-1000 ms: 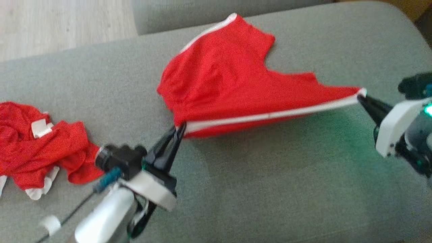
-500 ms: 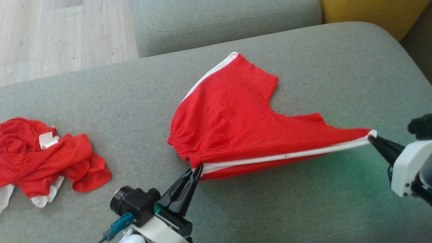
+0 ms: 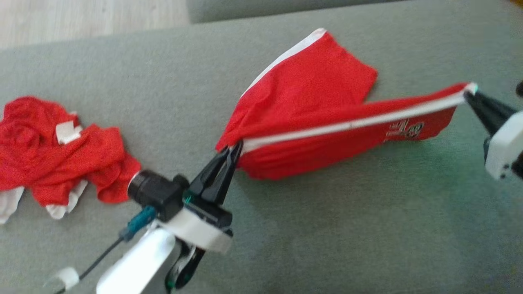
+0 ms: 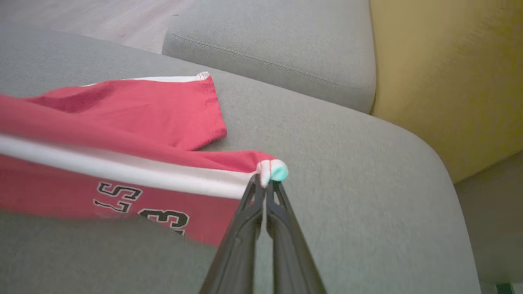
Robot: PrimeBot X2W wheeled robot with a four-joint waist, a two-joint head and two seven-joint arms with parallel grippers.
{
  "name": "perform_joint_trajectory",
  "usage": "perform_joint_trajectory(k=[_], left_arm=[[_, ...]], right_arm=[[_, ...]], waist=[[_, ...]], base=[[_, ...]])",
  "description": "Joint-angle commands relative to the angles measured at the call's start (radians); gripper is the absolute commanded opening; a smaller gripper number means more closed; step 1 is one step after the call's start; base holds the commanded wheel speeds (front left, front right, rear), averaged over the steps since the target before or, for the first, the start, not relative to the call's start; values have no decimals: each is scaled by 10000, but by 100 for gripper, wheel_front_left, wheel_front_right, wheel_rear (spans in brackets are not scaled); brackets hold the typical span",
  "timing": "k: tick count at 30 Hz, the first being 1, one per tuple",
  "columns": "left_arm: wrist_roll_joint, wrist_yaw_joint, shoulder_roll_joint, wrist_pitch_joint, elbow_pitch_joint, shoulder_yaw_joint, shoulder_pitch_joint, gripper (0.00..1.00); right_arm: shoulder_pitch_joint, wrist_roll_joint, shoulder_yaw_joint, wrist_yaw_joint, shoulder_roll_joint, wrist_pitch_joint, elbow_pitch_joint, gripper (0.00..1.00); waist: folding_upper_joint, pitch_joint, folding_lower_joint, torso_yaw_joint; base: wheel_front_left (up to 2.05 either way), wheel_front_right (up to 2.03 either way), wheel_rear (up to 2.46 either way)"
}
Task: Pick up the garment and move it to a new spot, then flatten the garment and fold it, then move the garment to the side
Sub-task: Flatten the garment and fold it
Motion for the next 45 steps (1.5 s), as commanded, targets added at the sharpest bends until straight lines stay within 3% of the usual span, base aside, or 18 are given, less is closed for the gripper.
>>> perform_joint_trajectory(k=[1, 14, 22, 33, 34, 36, 37, 39, 40, 45], left_arm=[[8, -19, 87, -119, -99, 570, -600, 0], [211, -554, -1011, -457, 1543, 665, -2593, 0], [355, -801, -1544, -592, 2259, 646, -2977, 0], [669, -1102, -2253, -638, 2844, 805, -3355, 0], [695, -1125, -2297, -638, 2871, 840, -3350, 0], [749, -1164, -2365, -639, 2909, 936, -3328, 0], [782, -1179, -2390, -639, 2922, 993, -3315, 17], [860, -1198, -2421, -640, 2969, 1118, -3274, 61], [901, -1195, -2425, -640, 2990, 1199, -3241, 100], [1076, -1144, -2364, -640, 2981, 1715, -3016, 100]], right_arm=[[-293, -126, -179, 16, -246, 70, -167, 0], [-3533, -1116, 786, 16, -160, -65, 987, 0], [-5006, -1032, 2162, 16, -350, -144, 2106, 0], [-6248, -586, 3284, 16, -361, -958, 3548, 0], [-6321, -535, 3328, 16, -321, -1030, 3704, 100], [-6399, -386, 3509, 16, -185, -991, 4006, 100], [-6458, -314, 3574, 16, -136, -1075, 4104, 100], [-6573, -140, 3603, 16, -9, -1356, 4301, 100], [-6619, -106, 3641, 16, 46, -1518, 4387, 100], [-6666, 209, 3542, 16, 303, -2540, 4823, 100]], waist=[[-1, 526, -2, 467], [-1, 2239, -2, 1853], [-1, 2832, -2, 2547], [-1, 3247, -2, 3068], [-1, 3247, -2, 3084], [-1, 3232, -2, 3078], [-1, 3223, -2, 3067], [-1, 3166, -2, 3005], [-1, 3117, -2, 2954], [-1, 2701, -2, 2578]], base=[[0, 0, 0], [0, 0, 0], [0, 0, 0], [0, 0, 0], [0, 0, 0], [0, 0, 0], [0, 0, 0], [0, 0, 0], [0, 0, 0], [0, 0, 0]])
